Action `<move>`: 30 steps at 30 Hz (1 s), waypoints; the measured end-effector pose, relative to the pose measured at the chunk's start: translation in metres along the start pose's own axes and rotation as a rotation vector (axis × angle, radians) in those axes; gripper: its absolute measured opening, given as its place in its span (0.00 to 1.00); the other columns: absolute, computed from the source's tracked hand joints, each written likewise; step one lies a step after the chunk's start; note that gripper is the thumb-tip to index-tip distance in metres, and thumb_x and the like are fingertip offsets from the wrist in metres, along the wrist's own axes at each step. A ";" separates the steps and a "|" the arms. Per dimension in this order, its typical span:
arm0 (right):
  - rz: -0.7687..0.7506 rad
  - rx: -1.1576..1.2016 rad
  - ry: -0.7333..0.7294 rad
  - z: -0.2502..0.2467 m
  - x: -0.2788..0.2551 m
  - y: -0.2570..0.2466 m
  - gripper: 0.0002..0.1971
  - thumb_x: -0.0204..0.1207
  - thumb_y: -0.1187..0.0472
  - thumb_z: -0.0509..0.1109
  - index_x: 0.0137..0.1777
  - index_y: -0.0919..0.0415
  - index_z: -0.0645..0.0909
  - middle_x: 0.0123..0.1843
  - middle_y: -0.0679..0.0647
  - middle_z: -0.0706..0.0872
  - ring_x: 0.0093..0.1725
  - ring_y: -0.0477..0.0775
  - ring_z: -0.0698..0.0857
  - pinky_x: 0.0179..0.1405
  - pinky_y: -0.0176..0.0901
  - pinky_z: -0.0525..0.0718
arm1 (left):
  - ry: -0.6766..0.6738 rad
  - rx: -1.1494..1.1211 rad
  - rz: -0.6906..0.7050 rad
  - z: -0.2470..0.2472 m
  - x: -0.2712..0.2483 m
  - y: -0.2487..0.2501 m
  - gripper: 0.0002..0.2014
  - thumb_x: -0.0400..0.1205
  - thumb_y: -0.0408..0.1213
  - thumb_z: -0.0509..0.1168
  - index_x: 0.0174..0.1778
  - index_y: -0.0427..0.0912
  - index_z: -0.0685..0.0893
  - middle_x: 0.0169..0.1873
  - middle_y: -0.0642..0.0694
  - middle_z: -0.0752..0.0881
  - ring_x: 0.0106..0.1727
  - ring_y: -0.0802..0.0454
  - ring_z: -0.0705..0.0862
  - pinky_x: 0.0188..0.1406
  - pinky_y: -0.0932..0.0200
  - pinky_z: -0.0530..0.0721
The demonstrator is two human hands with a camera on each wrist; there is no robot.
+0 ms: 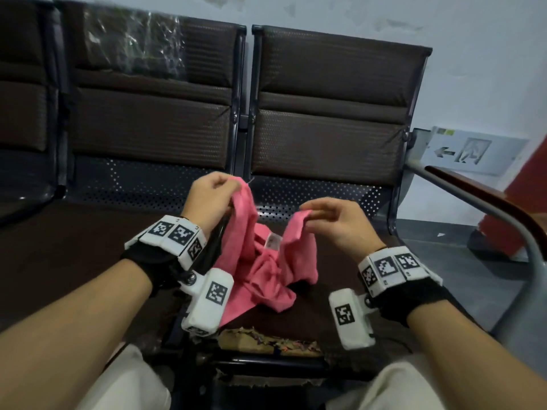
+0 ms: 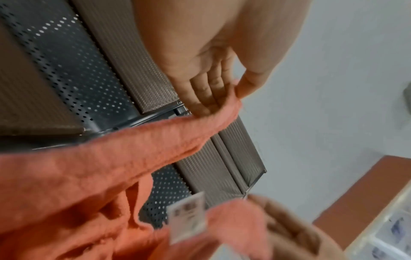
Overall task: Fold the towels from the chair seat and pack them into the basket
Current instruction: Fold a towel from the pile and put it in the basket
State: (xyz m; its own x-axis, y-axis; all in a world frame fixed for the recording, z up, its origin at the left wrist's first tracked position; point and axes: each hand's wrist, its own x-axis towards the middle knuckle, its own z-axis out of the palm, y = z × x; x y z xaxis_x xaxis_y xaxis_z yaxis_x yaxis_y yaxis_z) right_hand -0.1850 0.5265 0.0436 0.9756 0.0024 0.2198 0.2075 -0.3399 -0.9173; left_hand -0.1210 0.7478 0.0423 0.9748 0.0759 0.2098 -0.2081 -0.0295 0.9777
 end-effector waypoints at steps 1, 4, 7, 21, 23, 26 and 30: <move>-0.015 -0.268 -0.018 0.002 0.002 0.004 0.13 0.67 0.74 0.76 0.46 0.57 0.86 0.42 0.55 0.90 0.43 0.50 0.89 0.49 0.34 0.84 | -0.005 -0.025 -0.023 -0.003 -0.001 0.001 0.10 0.76 0.32 0.65 0.30 0.47 0.86 0.28 0.50 0.86 0.34 0.54 0.84 0.30 0.63 0.82; -0.040 -0.780 -0.065 0.011 0.004 0.012 0.07 0.67 0.64 0.77 0.43 0.55 0.88 0.38 0.47 0.83 0.42 0.47 0.82 0.44 0.33 0.77 | -0.040 0.071 -0.088 -0.011 -0.005 -0.005 0.09 0.77 0.29 0.64 0.33 0.44 0.85 0.31 0.43 0.86 0.34 0.49 0.83 0.30 0.60 0.84; -0.255 -0.833 -0.117 0.023 0.007 0.003 0.03 0.71 0.58 0.75 0.44 0.54 0.84 0.49 0.47 0.75 0.52 0.48 0.76 0.54 0.39 0.75 | -0.092 0.124 -0.140 -0.012 -0.011 -0.006 0.10 0.78 0.27 0.62 0.34 0.43 0.84 0.29 0.43 0.85 0.32 0.48 0.83 0.33 0.57 0.86; -0.074 -0.280 -0.015 0.045 0.014 0.011 0.06 0.77 0.61 0.70 0.39 0.55 0.85 0.37 0.50 0.87 0.40 0.48 0.84 0.44 0.43 0.80 | -0.399 -0.025 -0.288 0.009 -0.042 0.003 0.06 0.80 0.27 0.65 0.52 0.33 0.81 0.33 0.41 0.85 0.29 0.55 0.85 0.42 0.58 0.88; -0.066 -0.271 0.000 0.046 0.014 0.013 0.09 0.76 0.58 0.72 0.34 0.50 0.83 0.32 0.46 0.86 0.34 0.42 0.82 0.37 0.36 0.78 | -0.424 -0.031 -0.309 0.012 -0.043 0.003 0.05 0.81 0.28 0.64 0.52 0.34 0.80 0.38 0.34 0.82 0.32 0.51 0.84 0.42 0.58 0.88; -0.065 -0.323 0.053 0.047 0.015 0.016 0.11 0.75 0.54 0.73 0.30 0.47 0.81 0.28 0.41 0.84 0.30 0.35 0.79 0.32 0.25 0.73 | -0.451 -0.056 -0.315 0.014 -0.043 0.001 0.05 0.81 0.36 0.67 0.48 0.38 0.80 0.36 0.41 0.86 0.32 0.53 0.87 0.41 0.60 0.88; -0.052 -0.311 0.070 0.047 0.016 0.018 0.10 0.74 0.52 0.74 0.31 0.48 0.83 0.28 0.43 0.85 0.29 0.35 0.80 0.32 0.29 0.74 | -0.491 0.020 -0.176 0.013 -0.045 -0.005 0.09 0.76 0.35 0.71 0.47 0.35 0.79 0.32 0.45 0.88 0.38 0.48 0.85 0.46 0.52 0.83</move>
State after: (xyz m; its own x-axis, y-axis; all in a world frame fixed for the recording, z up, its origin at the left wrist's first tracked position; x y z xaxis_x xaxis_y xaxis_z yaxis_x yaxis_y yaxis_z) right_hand -0.1624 0.5651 0.0150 0.9546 -0.0341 0.2960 0.2143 -0.6119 -0.7614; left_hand -0.1625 0.7315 0.0282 0.9188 -0.3947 0.0068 -0.0409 -0.0779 0.9961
